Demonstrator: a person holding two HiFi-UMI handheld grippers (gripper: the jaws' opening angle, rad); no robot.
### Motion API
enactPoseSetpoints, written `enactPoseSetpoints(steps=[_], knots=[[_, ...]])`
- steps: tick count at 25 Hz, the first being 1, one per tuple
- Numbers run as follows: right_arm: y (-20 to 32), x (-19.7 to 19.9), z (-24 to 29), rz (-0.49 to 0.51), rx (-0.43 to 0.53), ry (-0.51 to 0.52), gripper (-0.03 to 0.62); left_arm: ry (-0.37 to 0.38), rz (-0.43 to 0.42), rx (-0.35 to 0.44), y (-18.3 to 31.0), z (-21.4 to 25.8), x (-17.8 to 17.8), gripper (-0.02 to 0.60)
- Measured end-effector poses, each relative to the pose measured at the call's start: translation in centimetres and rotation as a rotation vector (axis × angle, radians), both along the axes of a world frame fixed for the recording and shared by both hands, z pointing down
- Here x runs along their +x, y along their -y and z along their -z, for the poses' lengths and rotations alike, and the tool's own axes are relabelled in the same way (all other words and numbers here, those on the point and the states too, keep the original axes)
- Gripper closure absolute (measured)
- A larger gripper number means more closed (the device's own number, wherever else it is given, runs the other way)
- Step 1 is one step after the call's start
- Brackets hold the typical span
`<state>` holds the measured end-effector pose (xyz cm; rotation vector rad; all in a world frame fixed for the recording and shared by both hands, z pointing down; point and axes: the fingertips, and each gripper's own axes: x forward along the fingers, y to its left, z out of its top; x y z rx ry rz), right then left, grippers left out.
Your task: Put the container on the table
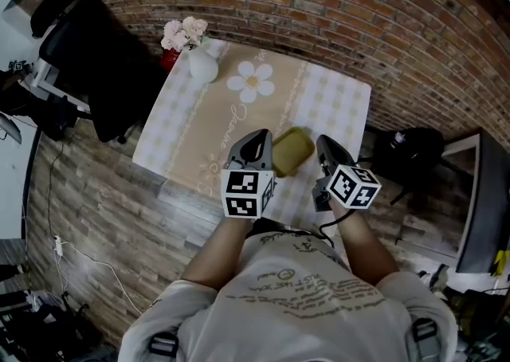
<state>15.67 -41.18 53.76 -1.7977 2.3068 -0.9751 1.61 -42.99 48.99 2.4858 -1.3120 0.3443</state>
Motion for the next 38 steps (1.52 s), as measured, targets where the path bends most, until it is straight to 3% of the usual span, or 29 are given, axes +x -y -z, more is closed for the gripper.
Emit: enactPoseSetpoints(steps=[7,11,15,22,38], knots=[[1.7,-0.9,9.4,0.012,0.286,-0.246,0.591,-0.019,-0.011,0.067,1.1,3.5,0.7,0.575],[1.3,-1.3,12.4,-0.015,0.362,-0.345,0.592,-0.022,-0.021,0.106,1.1,5.4,1.1,0.575],[0.7,-2.0,15.0,-0.015,0.427,-0.358,0.592,-0.023,-0.036,0.141,1.1,6.9,1.2,0.575],[0.5,-1.7,15.8,-0.042,0.429,-0.351,0.592,-0.026,-0.053,0.174,1.1,8.2,1.2,0.575],[0.9,-2.3,14.9,-0.059,0.39,-0.376,0.592,-0.021,-0.086,0.171,1.4,7.8,1.1,0.575]])
